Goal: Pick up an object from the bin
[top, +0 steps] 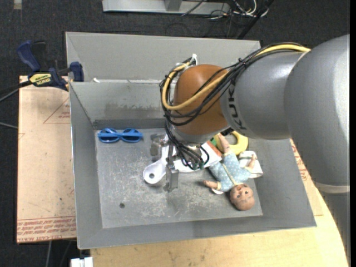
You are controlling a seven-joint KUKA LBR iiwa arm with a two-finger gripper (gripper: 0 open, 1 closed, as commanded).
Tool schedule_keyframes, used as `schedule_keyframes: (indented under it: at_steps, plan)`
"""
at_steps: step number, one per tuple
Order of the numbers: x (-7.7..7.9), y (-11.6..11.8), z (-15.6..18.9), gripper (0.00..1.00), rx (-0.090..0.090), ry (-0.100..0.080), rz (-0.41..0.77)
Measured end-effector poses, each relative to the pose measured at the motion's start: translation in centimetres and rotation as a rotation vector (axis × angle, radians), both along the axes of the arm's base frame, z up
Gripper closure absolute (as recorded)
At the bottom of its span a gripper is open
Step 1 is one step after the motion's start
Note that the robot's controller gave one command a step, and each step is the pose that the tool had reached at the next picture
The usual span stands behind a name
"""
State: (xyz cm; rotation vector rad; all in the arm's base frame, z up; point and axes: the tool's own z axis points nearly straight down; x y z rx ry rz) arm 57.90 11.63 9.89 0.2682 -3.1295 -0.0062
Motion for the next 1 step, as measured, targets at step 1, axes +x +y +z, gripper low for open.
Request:
schedule_keyframes:
  at_steps: [1]
  plan:
    - [3.23, -1.8, 0.14, 0.0, -0.002, -0.003, 0.255]
